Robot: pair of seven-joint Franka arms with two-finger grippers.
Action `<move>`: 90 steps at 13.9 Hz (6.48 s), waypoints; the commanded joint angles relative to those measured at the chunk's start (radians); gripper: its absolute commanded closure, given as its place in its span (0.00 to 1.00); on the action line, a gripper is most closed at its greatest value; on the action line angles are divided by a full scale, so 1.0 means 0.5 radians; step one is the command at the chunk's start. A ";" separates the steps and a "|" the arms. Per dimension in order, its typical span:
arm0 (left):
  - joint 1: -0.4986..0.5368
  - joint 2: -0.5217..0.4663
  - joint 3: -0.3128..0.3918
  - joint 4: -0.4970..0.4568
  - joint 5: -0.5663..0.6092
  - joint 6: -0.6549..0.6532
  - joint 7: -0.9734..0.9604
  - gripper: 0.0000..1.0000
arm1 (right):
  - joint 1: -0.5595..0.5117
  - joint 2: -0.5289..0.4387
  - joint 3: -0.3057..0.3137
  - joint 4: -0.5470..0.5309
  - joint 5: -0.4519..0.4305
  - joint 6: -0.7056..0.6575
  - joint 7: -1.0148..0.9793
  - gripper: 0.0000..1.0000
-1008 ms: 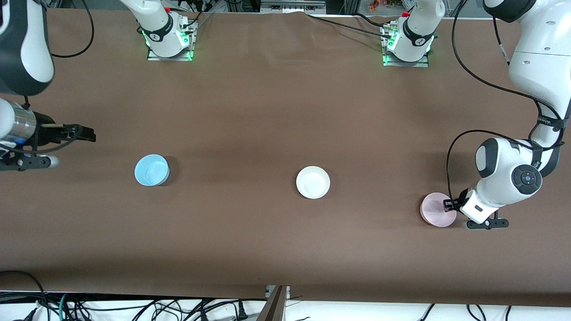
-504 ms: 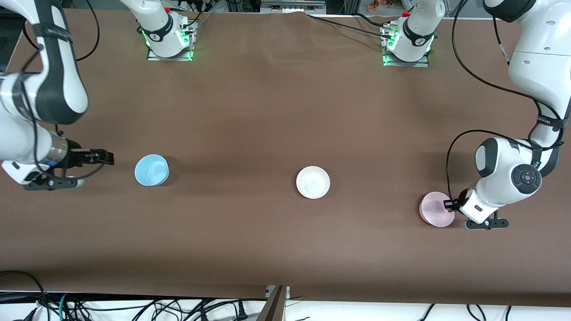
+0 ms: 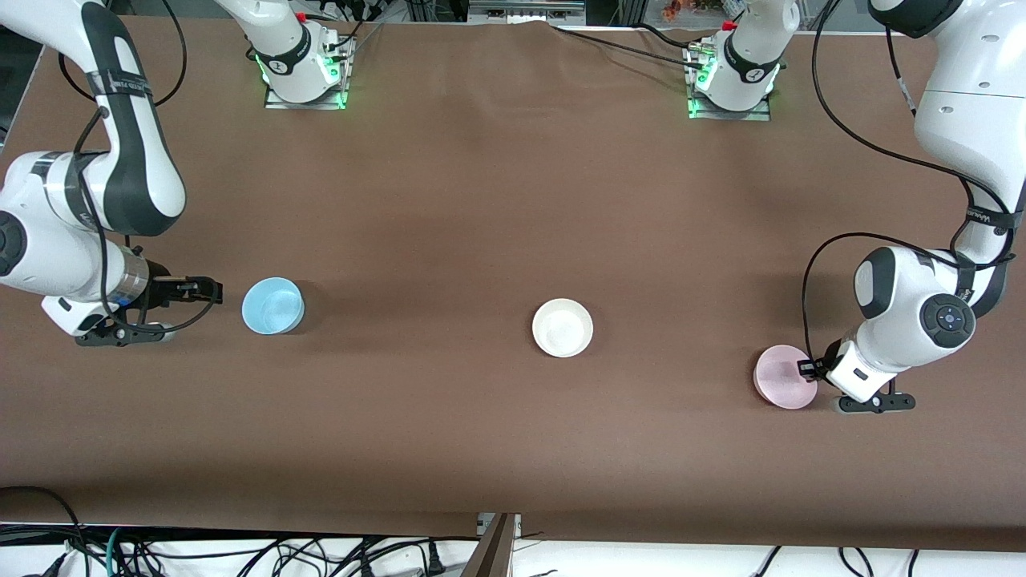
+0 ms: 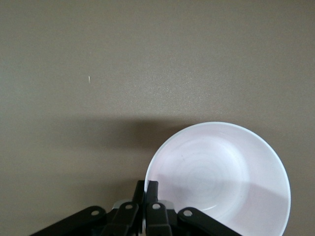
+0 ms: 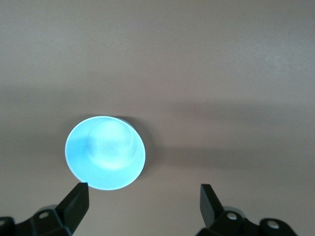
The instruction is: Stack pink and blue bowls on white bowl
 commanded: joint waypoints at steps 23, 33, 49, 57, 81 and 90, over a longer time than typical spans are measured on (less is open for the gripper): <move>-0.560 -0.236 -0.573 -0.128 0.067 -0.166 -1.943 1.00 | -0.061 0.218 0.020 -0.451 0.197 0.787 0.015 0.22; -0.597 -0.463 -0.579 -0.570 0.067 0.171 -2.069 1.00 | -0.061 0.222 0.023 -0.469 0.200 0.766 0.015 0.81; -0.671 -0.454 -0.564 -0.754 0.150 0.588 -2.266 1.00 | -0.061 0.191 0.069 -0.258 0.210 0.343 -0.001 1.00; -0.671 -0.384 -0.521 -0.733 0.270 0.656 -2.303 1.00 | -0.039 0.188 0.158 0.172 0.228 -0.213 -0.010 1.00; -0.711 -0.236 -0.478 -0.638 0.583 0.736 -2.542 1.00 | 0.160 0.172 0.204 0.402 0.231 -0.514 0.125 1.00; -0.726 -0.212 -0.466 -0.573 0.583 0.720 -2.542 0.66 | 0.163 0.176 0.204 0.402 0.237 -0.511 0.128 1.00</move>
